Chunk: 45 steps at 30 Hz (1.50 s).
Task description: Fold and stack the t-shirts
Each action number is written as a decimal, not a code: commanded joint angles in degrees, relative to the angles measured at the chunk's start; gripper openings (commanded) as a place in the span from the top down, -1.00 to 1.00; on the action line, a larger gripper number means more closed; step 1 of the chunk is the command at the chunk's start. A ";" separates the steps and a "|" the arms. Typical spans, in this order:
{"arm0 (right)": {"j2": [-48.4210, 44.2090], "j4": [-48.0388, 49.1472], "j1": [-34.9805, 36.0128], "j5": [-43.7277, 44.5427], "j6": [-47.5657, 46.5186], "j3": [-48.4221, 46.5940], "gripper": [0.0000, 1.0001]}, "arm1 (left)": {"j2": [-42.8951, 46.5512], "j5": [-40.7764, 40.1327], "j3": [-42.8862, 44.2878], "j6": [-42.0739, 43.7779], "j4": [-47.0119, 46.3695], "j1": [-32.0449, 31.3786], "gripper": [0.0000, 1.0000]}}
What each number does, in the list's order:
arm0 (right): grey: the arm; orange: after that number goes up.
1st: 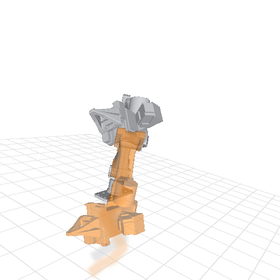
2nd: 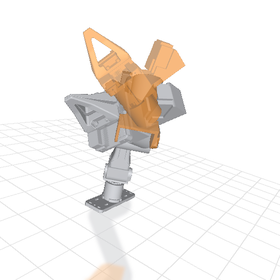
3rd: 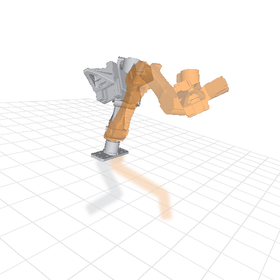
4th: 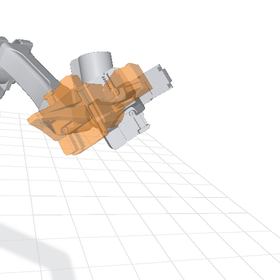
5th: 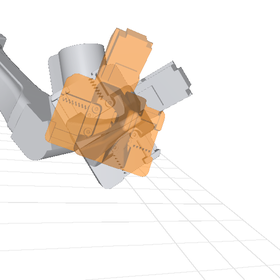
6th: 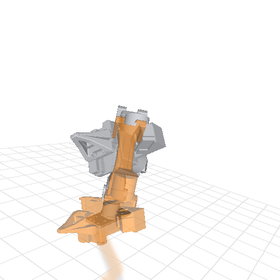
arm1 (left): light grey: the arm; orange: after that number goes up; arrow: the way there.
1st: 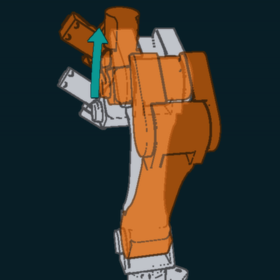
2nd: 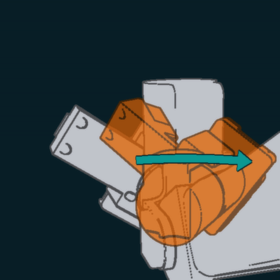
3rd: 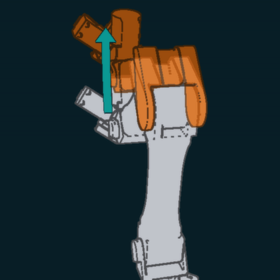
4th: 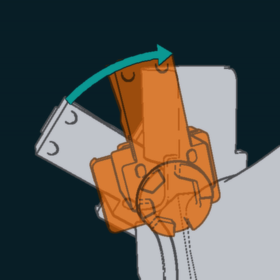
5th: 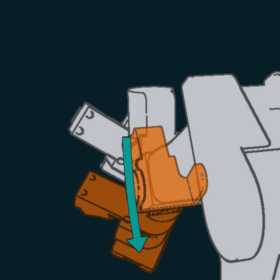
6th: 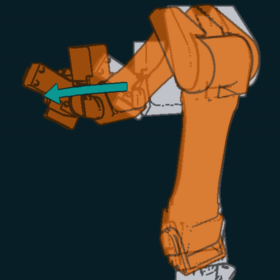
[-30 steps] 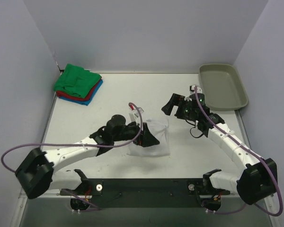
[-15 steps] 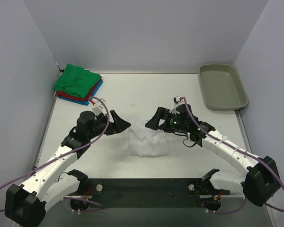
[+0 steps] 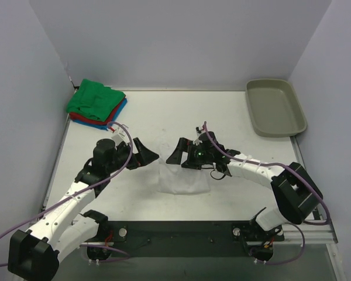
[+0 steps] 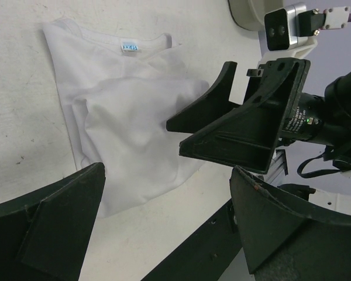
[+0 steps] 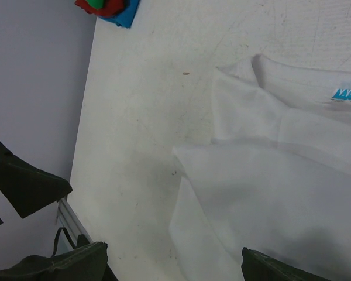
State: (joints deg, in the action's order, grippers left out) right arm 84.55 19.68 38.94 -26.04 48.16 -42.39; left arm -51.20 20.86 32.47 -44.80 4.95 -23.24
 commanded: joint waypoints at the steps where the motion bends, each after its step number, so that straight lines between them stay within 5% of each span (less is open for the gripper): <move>1: 2.80 8.26 -2.54 -2.95 0.61 -0.41 -1.00 | 1.19 2.25 0.32 0.50 -0.55 1.10 -0.95; 8: 12.11 21.16 -10.10 -8.40 2.20 1.00 -1.00 | 1.01 3.22 -0.47 0.50 -0.82 1.54 -0.95; 19: 22.23 28.83 -19.16 -11.04 1.15 -1.02 -1.00 | 1.28 4.71 -0.91 0.76 -1.17 2.06 -0.95; 25: 19.61 25.05 -19.52 -10.87 -2.98 -4.28 -1.00 | 0.05 5.50 -0.48 -0.03 -3.89 2.06 -0.95; 32: 4.24 9.08 -16.27 -5.70 -11.67 -8.93 -1.00 | -2.85 5.95 4.95 -0.29 -7.50 2.06 -0.95; 37: 4.21 -7.26 -10.66 -2.96 -16.52 -22.88 -1.00 | -7.31 -3.88 17.08 5.67 7.68 2.67 -0.95; 39: 3.60 -8.25 -8.71 -0.77 -17.66 -24.23 -1.00 | -11.09 -8.55 24.52 7.61 15.39 3.73 -0.95; 45: 0.00 -4.13 -5.72 -0.50 -15.47 -20.02 -1.00 | -25.60 -8.03 37.30 9.80 19.21 14.62 -0.95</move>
State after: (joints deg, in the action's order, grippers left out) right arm 87.42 16.38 32.58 -27.86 32.88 -65.76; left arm -70.02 16.80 62.65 -38.83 17.06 -14.15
